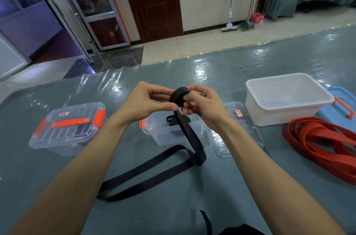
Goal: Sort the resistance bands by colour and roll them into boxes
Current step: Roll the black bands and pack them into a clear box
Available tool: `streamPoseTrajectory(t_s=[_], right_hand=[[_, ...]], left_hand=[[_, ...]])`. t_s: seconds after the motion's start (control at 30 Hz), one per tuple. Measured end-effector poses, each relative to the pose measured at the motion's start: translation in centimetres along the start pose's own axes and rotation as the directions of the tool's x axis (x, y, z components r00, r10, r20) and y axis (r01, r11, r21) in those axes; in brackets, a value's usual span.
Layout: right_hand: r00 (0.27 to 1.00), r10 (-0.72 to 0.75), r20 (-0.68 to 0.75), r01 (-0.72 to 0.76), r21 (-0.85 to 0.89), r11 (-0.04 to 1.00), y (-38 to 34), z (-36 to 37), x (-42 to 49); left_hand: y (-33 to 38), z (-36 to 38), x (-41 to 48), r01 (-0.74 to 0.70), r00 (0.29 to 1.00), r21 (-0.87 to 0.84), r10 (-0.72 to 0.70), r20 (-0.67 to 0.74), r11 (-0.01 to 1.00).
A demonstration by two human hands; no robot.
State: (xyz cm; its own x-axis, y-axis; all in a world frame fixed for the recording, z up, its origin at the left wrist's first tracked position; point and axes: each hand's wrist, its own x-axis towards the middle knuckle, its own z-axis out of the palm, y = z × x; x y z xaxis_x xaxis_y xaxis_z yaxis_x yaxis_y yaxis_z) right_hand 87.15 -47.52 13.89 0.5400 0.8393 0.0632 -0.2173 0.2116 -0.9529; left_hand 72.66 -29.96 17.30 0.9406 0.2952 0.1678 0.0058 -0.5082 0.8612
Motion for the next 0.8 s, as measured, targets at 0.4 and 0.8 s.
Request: streamPoseTrajectory(t_s=[0.4,0.8], right_hand=[[0.973,0.153,0.174,-0.004,-0.648,0.762,-0.9,-1.3,-0.6],[0.997,0.042,0.069,-0.031,-0.145,0.989,0.7,-1.1,-0.7]], left_hand=[[3.5,-1.9,1.2,-0.015,0.969,0.542,-0.122,0.217,0.840],[2.7,-1.2,1.5,0.054,0.997,0.279,-0.066,0.033,0.959]])
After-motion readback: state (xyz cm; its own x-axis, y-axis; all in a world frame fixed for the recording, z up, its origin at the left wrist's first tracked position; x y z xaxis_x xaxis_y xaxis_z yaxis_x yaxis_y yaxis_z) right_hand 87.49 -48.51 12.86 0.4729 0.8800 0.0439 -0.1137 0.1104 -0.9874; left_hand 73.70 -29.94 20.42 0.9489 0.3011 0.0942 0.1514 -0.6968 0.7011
